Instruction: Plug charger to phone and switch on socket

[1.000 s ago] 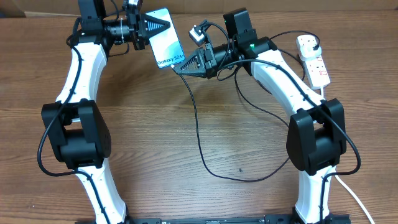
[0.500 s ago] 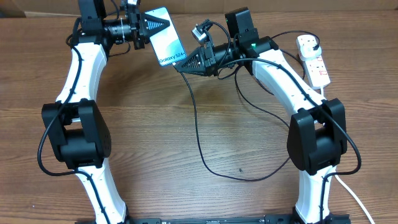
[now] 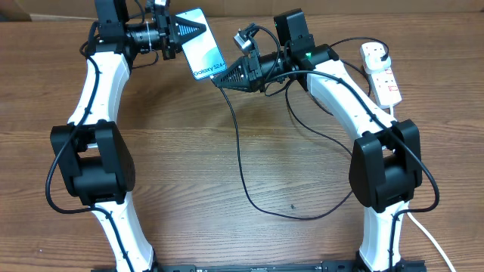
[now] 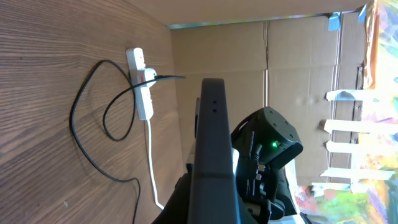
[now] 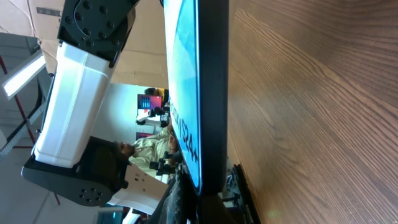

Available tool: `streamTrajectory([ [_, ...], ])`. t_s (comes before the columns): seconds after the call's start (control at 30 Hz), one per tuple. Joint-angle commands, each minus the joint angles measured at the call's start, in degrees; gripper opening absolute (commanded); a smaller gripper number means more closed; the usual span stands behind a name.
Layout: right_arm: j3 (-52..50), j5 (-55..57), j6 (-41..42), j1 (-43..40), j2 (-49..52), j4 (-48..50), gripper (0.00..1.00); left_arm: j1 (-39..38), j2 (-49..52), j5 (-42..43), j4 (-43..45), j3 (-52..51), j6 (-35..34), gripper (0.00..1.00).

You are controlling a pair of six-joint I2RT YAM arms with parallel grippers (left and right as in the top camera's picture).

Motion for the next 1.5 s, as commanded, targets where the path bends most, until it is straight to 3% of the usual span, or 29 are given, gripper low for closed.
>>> streamTrajectory([
  [0.0,0.3,0.9,0.7,-0.5,-0.7,0.6,0.04,0.0,0.1,3.9,0.3,0.8,-2.1,0.04],
  [1.47,0.3,-4.3,8.6,-1.7,-0.7,5.0,0.04,0.8,0.1,0.4,4.3,0.8,-7.0,0.04],
])
